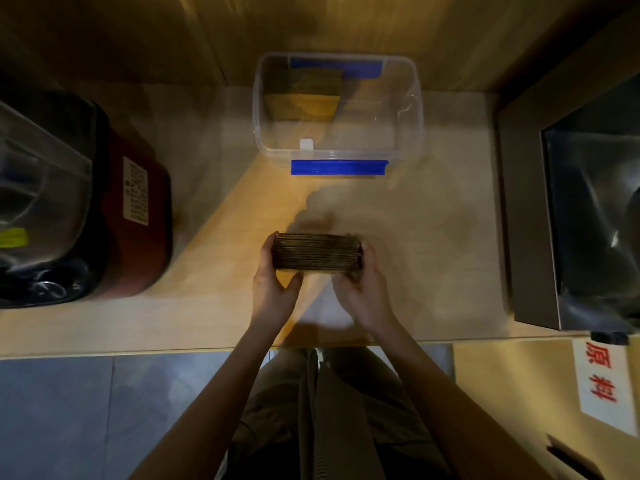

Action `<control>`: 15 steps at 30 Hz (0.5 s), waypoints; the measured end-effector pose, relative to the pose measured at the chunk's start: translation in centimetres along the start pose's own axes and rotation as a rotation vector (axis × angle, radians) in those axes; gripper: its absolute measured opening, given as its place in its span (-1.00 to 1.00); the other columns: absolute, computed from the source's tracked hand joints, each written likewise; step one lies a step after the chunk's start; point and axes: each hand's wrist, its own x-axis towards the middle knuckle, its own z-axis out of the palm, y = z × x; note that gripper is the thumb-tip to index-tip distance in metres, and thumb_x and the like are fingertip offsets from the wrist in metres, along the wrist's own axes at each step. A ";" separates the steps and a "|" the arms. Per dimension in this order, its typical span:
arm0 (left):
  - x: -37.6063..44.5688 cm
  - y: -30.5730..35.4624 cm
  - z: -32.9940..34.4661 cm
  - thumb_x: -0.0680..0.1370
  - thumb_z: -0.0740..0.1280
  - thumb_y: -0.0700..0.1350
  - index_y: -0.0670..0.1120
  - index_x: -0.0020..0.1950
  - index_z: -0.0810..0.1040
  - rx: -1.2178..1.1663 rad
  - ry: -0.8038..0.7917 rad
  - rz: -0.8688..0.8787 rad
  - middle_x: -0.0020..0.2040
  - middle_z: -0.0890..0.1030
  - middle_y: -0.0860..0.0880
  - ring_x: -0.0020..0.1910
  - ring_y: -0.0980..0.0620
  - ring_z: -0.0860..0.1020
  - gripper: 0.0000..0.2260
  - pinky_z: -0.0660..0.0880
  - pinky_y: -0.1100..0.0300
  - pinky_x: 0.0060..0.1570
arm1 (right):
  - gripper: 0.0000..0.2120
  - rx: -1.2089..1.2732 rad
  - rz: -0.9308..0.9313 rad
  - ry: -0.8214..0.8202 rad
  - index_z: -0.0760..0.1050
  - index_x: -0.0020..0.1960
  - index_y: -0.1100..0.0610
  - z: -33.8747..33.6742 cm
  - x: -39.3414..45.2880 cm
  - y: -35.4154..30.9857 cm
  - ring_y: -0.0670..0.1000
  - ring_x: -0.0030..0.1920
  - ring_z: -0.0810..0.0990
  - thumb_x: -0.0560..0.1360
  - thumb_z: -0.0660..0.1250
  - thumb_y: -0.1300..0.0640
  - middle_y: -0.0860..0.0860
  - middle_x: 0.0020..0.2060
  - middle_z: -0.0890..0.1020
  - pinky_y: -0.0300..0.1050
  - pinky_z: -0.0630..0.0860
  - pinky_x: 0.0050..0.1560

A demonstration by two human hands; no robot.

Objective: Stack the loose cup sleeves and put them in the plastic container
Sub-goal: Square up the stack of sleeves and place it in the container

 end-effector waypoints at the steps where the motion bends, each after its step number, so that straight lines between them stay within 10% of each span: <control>1: -0.1 0.1 0.0 0.40 0.35 -0.29 -0.02 0.44 0.11 -0.013 0.001 -0.007 0.32 0.41 -0.05 0.31 0.06 0.36 -0.31 0.34 0.14 0.31 | -0.31 -0.008 0.000 -0.012 -0.01 0.48 -0.01 0.0 0.1 0.1 -0.17 0.14 0.52 0.50 0.28 0.25 -0.04 0.21 0.50 -0.36 0.45 0.15; 5: -0.1 -0.1 0.6 0.43 0.34 -0.27 0.00 0.49 0.02 -0.042 -0.010 -0.045 0.29 0.39 0.06 0.30 0.14 0.33 -0.26 0.31 0.23 0.28 | -0.25 0.005 -0.003 -0.022 -0.09 0.49 -0.05 0.6 0.4 0.0 -0.06 0.26 0.47 0.49 0.29 0.26 0.04 0.32 0.45 -0.15 0.44 0.27; 15: -0.4 -0.7 0.3 0.48 0.27 -0.28 -0.07 0.47 0.12 0.000 0.027 0.000 0.31 0.46 -0.06 0.25 0.14 0.39 -0.40 0.34 0.35 0.19 | -0.44 0.008 -0.027 -0.033 0.11 0.45 -0.01 0.1 0.2 0.5 -0.19 0.10 0.53 0.53 0.22 0.22 -0.04 0.19 0.52 -0.42 0.46 0.05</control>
